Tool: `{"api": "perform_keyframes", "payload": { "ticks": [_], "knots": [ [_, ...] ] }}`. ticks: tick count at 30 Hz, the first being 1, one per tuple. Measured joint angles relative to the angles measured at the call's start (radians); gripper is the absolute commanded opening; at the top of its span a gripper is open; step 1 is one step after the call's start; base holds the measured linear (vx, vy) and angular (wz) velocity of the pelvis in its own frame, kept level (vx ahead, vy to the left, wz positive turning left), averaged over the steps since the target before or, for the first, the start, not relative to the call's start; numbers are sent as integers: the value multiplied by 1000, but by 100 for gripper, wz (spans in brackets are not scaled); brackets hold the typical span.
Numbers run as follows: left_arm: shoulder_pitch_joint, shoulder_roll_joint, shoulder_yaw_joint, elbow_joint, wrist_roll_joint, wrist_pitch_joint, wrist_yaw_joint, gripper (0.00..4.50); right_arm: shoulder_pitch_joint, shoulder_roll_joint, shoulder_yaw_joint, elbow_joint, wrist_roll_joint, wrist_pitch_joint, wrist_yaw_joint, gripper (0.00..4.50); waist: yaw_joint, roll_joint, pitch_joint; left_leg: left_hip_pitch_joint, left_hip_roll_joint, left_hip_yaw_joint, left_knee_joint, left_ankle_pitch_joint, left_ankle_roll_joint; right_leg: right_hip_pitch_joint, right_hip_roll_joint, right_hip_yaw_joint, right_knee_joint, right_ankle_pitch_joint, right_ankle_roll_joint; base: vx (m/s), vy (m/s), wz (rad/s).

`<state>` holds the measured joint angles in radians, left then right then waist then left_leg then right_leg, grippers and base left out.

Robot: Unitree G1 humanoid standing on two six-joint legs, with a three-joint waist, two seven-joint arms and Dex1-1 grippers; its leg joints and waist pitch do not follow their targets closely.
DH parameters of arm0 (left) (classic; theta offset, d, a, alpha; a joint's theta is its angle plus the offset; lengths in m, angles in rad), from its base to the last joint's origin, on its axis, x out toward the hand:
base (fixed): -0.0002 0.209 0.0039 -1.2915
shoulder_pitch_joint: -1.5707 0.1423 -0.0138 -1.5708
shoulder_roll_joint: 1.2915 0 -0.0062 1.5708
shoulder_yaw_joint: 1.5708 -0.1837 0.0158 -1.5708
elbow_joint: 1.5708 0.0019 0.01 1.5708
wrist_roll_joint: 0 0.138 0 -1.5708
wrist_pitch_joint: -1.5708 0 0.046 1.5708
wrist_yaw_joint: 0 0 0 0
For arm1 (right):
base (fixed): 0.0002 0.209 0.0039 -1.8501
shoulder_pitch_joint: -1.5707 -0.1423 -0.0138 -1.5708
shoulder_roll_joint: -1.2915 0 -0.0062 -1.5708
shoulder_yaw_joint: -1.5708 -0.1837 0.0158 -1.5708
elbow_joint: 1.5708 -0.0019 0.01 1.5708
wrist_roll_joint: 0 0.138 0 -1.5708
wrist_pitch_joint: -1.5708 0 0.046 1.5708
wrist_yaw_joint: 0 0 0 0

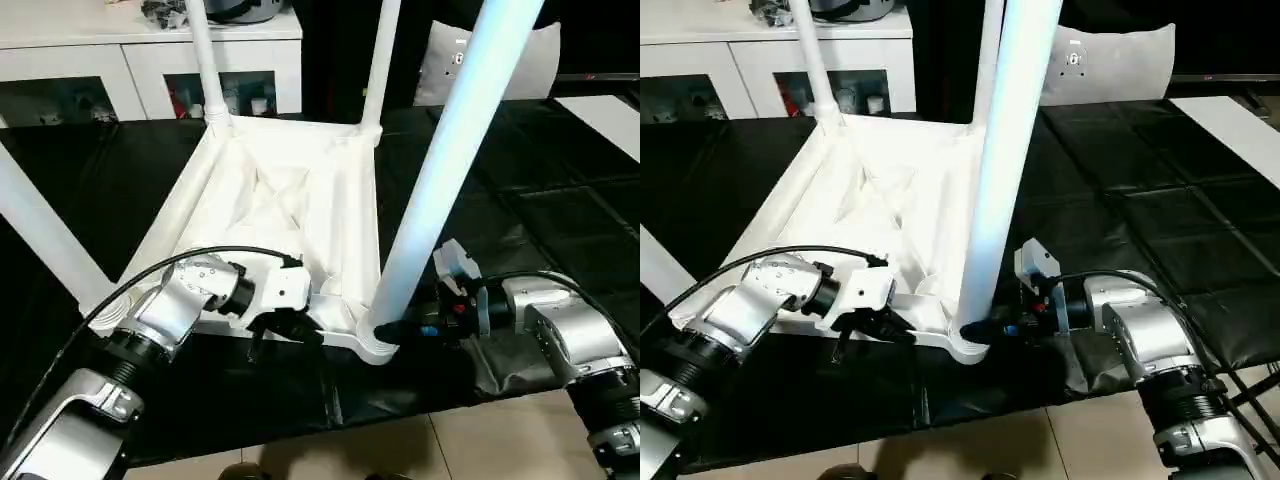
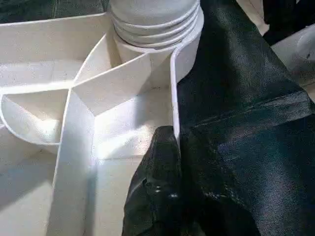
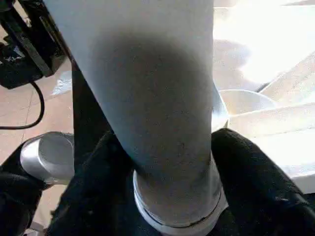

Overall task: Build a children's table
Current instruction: Rotate leg to tighten

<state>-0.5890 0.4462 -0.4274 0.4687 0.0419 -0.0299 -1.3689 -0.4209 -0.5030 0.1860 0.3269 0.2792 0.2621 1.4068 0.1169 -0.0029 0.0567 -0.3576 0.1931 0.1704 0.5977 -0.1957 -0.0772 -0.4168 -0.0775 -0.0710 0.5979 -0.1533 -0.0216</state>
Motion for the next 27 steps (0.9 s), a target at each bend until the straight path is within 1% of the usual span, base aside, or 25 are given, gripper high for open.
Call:
{"api": "perform_keyframes", "payload": {
  "ticks": [1,2,5,7,8,10,11,12,13,15,16,17,19,20,22,23,24,25,27],
  "knots": [
    [0,0,0,1,-1,0,0,0,0,1,0,0,0,1,0,250,0,0,0,0,0,0,0,0,0,0,0,0,0,0,0,0,0,0],
    [-1,-1,1,4,-3,0,-1,0,-2,2,0,1,0,5,0,223,0,0,0,0,0,0,0,0,0,0,0,0,0,0,0,0,0,0],
    [0,-2,6,7,-9,9,-4,0,-4,5,-1,0,4,16,-2,208,-1,0,0,0,0,0,0,0,0,0,0,0,0,0,0,0,0,0],
    [2,-10,21,5,-23,52,-5,0,-3,23,-11,-2,9,38,-22,204,-4,0,0,1,0,0,0,0,0,0,0,0,1,0,0,0,0,0],
    [5,-11,36,-1,-27,97,8,0,-4,47,-21,-7,10,58,-59,202,-7,0,0,1,0,1,1,0,-1,0,0,1,3,0,0,0,0,0],
    [5,-15,53,-7,-26,144,41,0,-6,69,-32,-11,7,75,-120,201,-14,0,0,1,0,1,1,1,-2,1,0,1,4,-3,4,0,0,0],
    [5,-22,66,-7,-22,178,82,0,-15,90,-44,-9,-5,86,-183,201,-23,0,0,1,0,1,1,2,-3,0,0,1,5,-3,5,0,0,0],
    [3,-27,71,-7,-21,190,99,0,-17,99,-50,-9,-9,90,-216,200,-31,-1,0,1,0,1,1,2,-4,0,0,1,4,-3,5,0,0,0],
    [2,-34,73,-7,-19,204,114,0,-17,104,-55,-8,-14,91,-240,199,-34,-1,0,2,0,1,1,2,-4,0,0,1,4,-3,5,0,0,0],
    [3,-61,83,-7,-11,251,180,0,-24,135,-74,3,-34,102,-336,198,-56,-1,1,2,0,1,1,3,-5,0,1,1,4,-3,6,0,0,0],
    [3,-81,100,-5,-3,286,235,0,-40,172,-92,24,-49,112,-409,197,-66,-2,1,3,0,1,1,4,-6,0,1,1,4,-3,5,0,0,0],
    [-3,-117,127,-2,16,329,322,0,-73,236,-117,59,-73,130,-537,197,-82,-2,1,2,0,1,1,4,-7,-2,1,1,5,-2,5,0,0,0],
    [-17,-181,157,11,42,381,450,0,-126,319,-153,117,-101,136,-732,197,-100,-2,1,2,0,0,1,5,-7,-4,2,0,5,-1,5,0,0,0],
    [-25,-213,162,14,45,406,504,0,-142,347,-163,134,-118,126,-821,197,-106,-2,1,2,0,-1,0,4,-8,-4,2,-1,3,-1,5,0,0,0],
    [-27,-247,168,14,43,427,541,0,-147,362,-170,156,-125,93,-888,197,-107,-2,1,1,0,-1,-1,3,-6,-4,2,-1,3,-1,4,0,0,0],
    [-27,-253,169,14,42,432,548,0,-147,363,-169,162,-127,79,-900,197,-106,-2,1,-1,0,-1,-2,3,-5,-5,2,-2,3,-1,4,0,0,0],
    [-27,-257,172,13,40,436,554,0,-147,363,-169,166,-133,68,-907,197,-100,-2,1,-2,0,-1,-3,3,-5,-6,2,-2,3,-1,4,0,0,0],
    [-27,-259,174,12,39,437,558,0,-147,363,-169,167,-134,57,-908,230,-90,-2,1,-5,0,-1,-4,3,-4,-9,3,-2,3,2,-1,0,0,0],
    [-27,-253,173,6,39,436,558,0,-147,366,-180,161,-123,60,-899,264,-76,-2,1,-10,1,-1,-5,6,0,-14,3,-3,3,2,-2,0,0,0]
  ]
}}
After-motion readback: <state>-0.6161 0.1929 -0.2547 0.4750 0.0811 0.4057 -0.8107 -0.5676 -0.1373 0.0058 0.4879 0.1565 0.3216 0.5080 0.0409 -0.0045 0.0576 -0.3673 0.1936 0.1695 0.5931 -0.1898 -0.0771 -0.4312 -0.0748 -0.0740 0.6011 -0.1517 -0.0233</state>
